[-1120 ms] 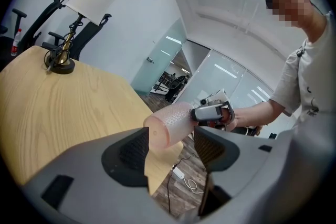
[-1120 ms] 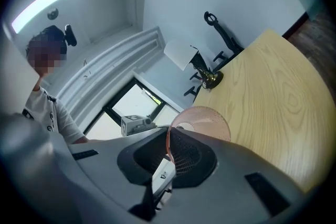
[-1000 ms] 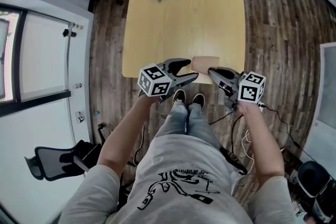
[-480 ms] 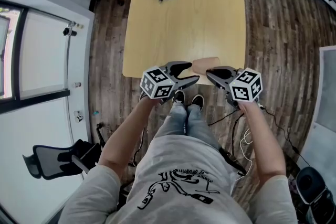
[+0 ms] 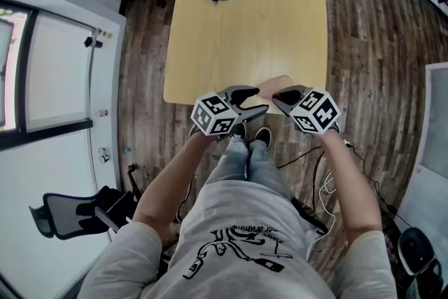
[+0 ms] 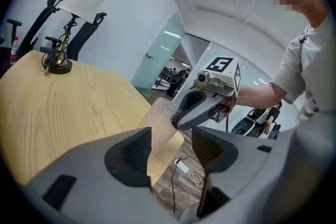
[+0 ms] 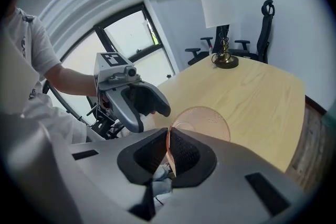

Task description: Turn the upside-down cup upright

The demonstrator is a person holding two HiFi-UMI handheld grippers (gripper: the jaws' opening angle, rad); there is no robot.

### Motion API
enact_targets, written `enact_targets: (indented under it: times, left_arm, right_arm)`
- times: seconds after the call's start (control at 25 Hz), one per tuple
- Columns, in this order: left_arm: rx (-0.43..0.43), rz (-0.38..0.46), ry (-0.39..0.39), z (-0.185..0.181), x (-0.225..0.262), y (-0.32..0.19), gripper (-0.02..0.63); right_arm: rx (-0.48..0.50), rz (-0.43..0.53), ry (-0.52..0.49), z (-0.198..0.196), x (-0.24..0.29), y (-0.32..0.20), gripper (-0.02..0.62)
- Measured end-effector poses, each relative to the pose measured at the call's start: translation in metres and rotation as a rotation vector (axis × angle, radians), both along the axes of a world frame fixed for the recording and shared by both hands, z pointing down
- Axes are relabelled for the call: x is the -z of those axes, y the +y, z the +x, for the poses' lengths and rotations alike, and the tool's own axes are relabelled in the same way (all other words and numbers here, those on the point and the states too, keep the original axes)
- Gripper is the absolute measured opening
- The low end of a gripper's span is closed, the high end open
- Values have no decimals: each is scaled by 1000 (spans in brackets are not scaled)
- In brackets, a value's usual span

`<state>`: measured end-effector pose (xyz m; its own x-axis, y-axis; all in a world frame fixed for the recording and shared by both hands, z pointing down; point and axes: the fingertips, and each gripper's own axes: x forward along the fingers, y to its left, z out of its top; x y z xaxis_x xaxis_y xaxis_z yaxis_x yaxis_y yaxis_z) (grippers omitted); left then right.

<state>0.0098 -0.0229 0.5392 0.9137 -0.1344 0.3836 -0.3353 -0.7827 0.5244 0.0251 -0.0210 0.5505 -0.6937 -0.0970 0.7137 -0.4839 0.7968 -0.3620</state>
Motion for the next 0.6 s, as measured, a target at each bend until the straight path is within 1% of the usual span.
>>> enact_targets:
  times: [0.16, 0.36, 0.6]
  left_arm:
    - [1, 11, -5, 2, -1, 1, 241]
    - [24, 28, -14, 0, -3, 1, 230]
    - [57, 80, -53, -1, -8, -5, 210]
  right_arm:
    - [36, 8, 95, 3, -8, -2, 31]
    - [105, 45, 213, 4, -16, -4, 31]
    - [186, 82, 338, 7, -26, -3, 31]
